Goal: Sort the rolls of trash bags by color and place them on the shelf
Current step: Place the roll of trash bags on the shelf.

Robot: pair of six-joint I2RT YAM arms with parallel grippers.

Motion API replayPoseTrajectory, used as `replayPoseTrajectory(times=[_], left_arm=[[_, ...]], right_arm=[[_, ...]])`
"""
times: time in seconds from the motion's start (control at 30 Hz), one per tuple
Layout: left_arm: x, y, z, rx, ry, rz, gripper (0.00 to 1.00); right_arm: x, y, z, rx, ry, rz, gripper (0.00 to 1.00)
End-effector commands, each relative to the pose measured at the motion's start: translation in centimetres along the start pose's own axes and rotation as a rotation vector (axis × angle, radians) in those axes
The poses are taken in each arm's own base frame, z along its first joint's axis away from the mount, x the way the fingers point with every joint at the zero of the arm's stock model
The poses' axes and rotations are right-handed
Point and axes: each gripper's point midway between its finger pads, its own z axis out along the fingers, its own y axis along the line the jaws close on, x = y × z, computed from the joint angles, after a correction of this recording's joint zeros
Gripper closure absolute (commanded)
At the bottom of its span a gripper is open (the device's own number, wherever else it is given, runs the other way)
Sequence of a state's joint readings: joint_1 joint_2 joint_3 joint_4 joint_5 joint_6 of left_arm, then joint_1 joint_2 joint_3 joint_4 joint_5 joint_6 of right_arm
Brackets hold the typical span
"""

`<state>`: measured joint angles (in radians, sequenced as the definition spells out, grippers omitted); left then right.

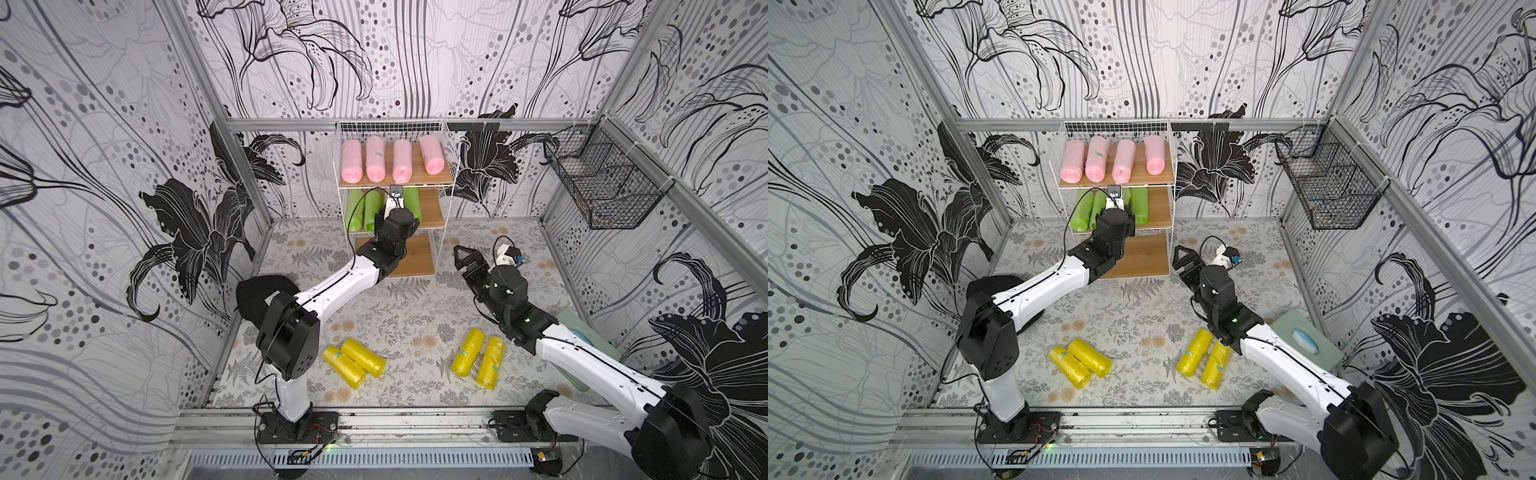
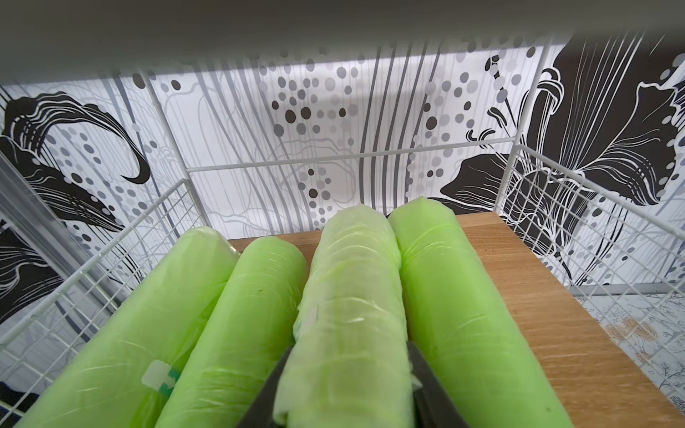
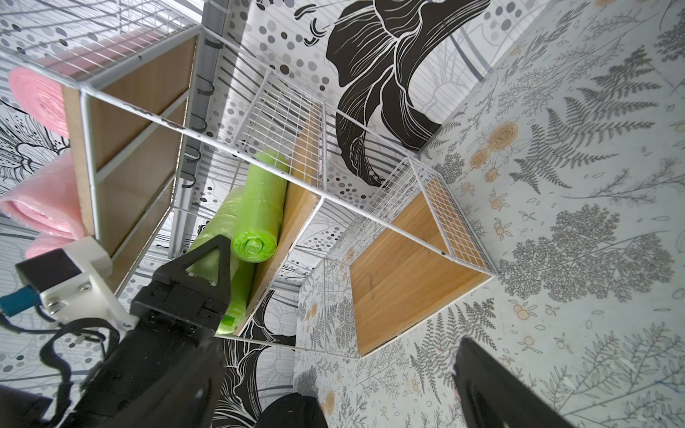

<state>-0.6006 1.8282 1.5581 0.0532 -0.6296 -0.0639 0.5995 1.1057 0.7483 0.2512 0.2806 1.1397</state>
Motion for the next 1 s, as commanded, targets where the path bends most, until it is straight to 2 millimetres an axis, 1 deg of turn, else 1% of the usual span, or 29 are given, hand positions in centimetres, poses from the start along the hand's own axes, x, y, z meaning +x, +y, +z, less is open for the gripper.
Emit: replayPoseTrajectory(times=[0.0,0.17,0.27,0.47,0.6,0.77,0.97], left_arm=[[0.2,-0.1,-0.1,0.009,-0.019,-0.005,0.56],[1.1,0.2,-0.3,-0.010,-0.019,0.019,0.51],[1.2,0.3,-0.6,-0.011,-0.029,0.011,0.48],[1.9,0.5,-0.6,-0.016,-0.022,0.033,0.38],[1.6,0.4,-1.0,0.003,-0.019,0.027,0.32],[1.2,0.2,-1.8,0.026,-0.022,0.011,0.28],[1.8,-0.2,-3.5,0.057,-0.009,-0.019,0.27]], right_arm=[[-0.1,0.1,-0.1,-0.010,0.003,0.016,0.01],[0.1,0.3,0.2,-0.015,0.014,0.018,0.01],[0.4,0.4,0.3,-0.017,0.025,0.021,0.01],[0.5,0.2,0.5,-0.014,0.030,0.025,0.01],[0.6,0.1,0.5,-0.012,0.035,0.023,0.01],[0.7,0.0,0.5,-0.010,0.038,0.023,0.01],[0.7,-0.1,0.5,-0.005,0.038,0.021,0.01]])
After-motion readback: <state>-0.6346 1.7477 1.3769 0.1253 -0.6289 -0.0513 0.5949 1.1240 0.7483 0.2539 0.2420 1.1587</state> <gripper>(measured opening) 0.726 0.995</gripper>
